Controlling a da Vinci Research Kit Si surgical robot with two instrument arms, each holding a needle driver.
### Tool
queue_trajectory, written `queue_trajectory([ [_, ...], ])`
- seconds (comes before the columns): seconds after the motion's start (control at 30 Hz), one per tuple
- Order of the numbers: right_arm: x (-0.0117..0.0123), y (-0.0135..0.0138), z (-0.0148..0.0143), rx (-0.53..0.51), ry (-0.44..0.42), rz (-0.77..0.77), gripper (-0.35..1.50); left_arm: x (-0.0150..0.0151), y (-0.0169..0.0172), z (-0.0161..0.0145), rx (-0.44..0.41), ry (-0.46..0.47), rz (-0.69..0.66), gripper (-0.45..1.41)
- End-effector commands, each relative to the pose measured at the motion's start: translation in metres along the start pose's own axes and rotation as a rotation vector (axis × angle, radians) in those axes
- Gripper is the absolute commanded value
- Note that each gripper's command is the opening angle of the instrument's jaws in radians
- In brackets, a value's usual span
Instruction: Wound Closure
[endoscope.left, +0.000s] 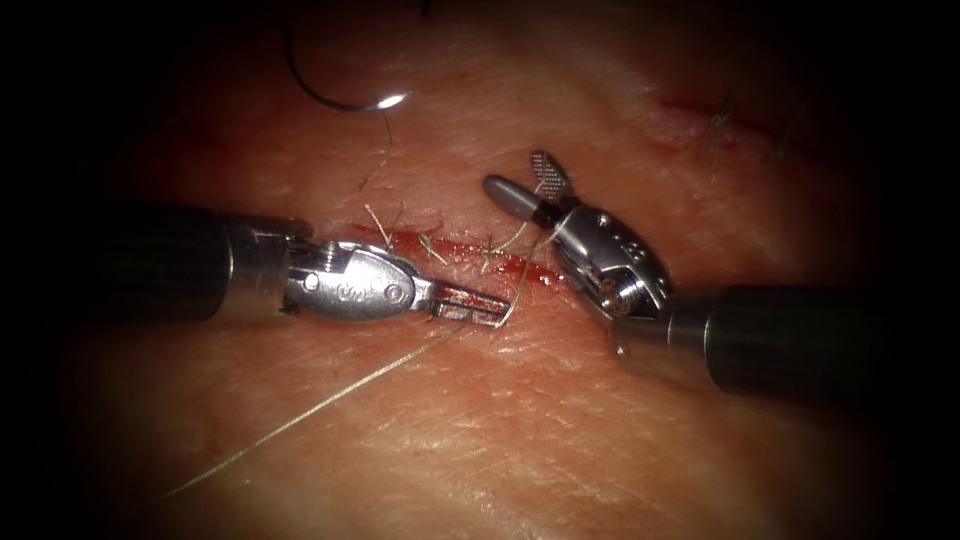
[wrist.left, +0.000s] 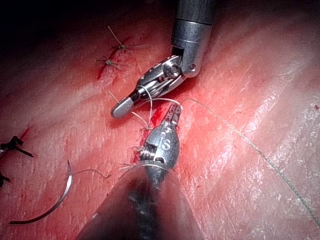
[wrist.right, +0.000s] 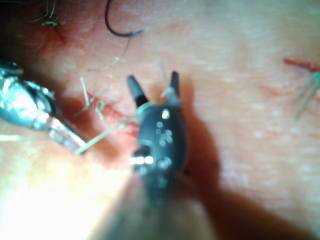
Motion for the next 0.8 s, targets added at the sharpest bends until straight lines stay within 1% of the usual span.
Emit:
queue_trajectory([
  [0.03, -0.0006, -0.0002, 0.0001, -0.003, -0.005, 0.002, -0.35, -0.0004, 0.0000, 0.0005, -0.007, 0.005, -0.002, -0.45],
  [0.23, 0.0002, -0.0015, -0.0011, 0.022, 0.030, -0.026, -0.35, 0.0000, -0.0009, -0.0017, 0.011, -0.004, -0.009, -0.45],
  [0.27, 0.0006, -0.0024, -0.0016, 0.044, 0.052, -0.049, -0.35, -0.0002, -0.0017, -0.0028, 0.024, -0.011, -0.014, -0.45],
  [0.33, 0.0008, -0.0033, -0.0023, 0.061, 0.063, -0.067, -0.35, -0.0004, -0.0026, -0.0038, 0.038, -0.020, -0.013, -0.45],
  [0.4, 0.0012, -0.0051, -0.0040, 0.091, 0.079, -0.111, -0.35, -0.0013, -0.0051, -0.0058, 0.067, -0.038, -0.034, -0.45],
  [0.43, 0.0011, -0.0055, -0.0047, 0.100, 0.084, -0.116, -0.35, -0.0018, -0.0063, -0.0064, 0.077, -0.045, -0.040, -0.45],
  [0.57, 0.0009, -0.0060, -0.0065, 0.121, 0.099, -0.126, -0.35, -0.0034, -0.0089, -0.0074, 0.079, -0.063, -0.064, -0.45],
  [0.6, 0.0008, -0.0060, -0.0067, 0.125, 0.105, -0.125, -0.35, -0.0038, -0.0095, -0.0077, 0.077, -0.066, -0.065, -0.45],
  [0.67, 0.0003, -0.0065, -0.0074, 0.134, 0.110, -0.145, -0.35, -0.0054, -0.0119, -0.0088, 0.086, -0.090, -0.080, -0.45],
  [0.8, -0.0011, -0.0071, -0.0071, 0.152, 0.110, -0.161, -0.35, -0.0064, -0.0156, -0.0099, 0.099, -0.102, -0.098, -0.45],
])
